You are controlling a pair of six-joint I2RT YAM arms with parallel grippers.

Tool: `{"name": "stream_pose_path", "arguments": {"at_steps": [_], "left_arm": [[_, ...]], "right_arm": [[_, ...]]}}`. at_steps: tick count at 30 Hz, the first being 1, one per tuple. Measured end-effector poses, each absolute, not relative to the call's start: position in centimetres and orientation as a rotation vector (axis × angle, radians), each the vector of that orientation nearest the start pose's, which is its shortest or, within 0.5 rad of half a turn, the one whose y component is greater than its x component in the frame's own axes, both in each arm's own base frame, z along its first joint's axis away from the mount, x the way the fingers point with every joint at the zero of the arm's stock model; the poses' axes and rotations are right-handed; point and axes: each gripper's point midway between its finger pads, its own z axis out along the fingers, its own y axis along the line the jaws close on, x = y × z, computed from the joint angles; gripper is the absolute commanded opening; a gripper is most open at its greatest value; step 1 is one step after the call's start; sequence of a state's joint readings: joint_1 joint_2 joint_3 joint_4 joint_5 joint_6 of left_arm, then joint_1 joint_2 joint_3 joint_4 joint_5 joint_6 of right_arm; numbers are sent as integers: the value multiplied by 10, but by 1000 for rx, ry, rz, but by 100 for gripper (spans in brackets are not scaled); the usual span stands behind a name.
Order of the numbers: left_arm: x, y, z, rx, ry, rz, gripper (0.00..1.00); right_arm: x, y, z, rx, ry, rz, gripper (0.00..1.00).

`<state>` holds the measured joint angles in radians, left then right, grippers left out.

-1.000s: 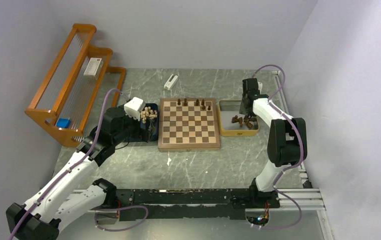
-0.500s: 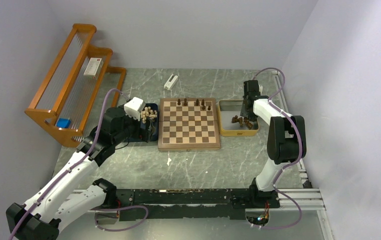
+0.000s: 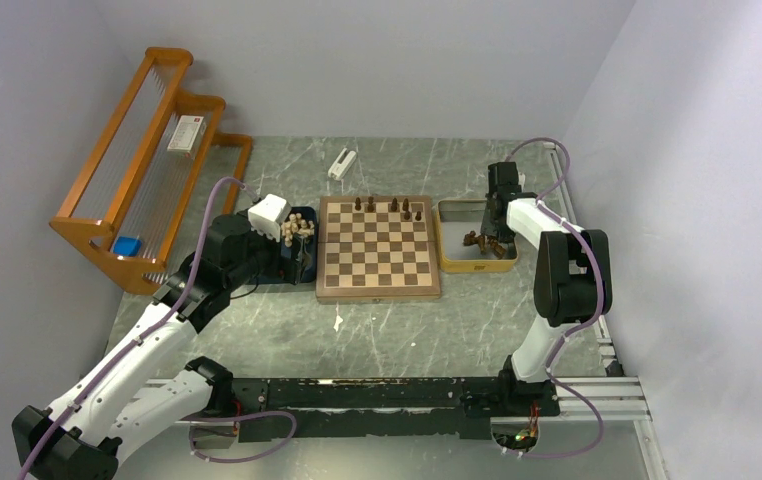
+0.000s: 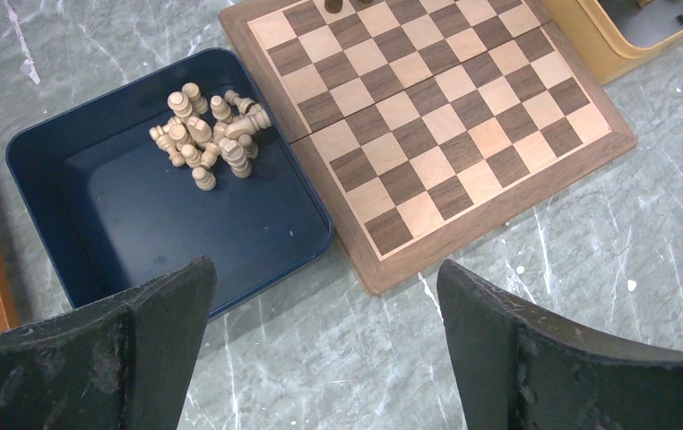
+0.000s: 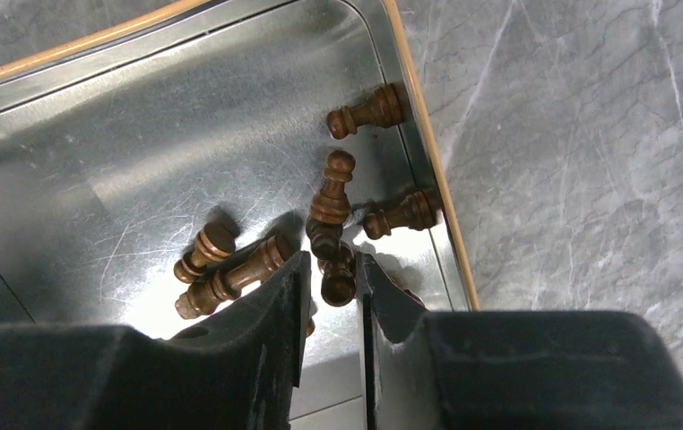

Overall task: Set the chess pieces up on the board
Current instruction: Pick up the chess piece from the storage box.

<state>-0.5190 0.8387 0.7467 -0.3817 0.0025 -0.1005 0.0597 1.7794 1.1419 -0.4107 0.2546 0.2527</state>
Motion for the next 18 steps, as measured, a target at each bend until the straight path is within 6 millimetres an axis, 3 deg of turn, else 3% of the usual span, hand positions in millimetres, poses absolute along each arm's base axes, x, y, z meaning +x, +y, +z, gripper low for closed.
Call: {"name": "stream_pose_path", "arguments": {"at_steps": [18], "left_arm": [[255, -151, 196, 430, 2022, -388, 98]], "right_arm": [[392, -12, 42, 351, 2574, -225, 14]]}}
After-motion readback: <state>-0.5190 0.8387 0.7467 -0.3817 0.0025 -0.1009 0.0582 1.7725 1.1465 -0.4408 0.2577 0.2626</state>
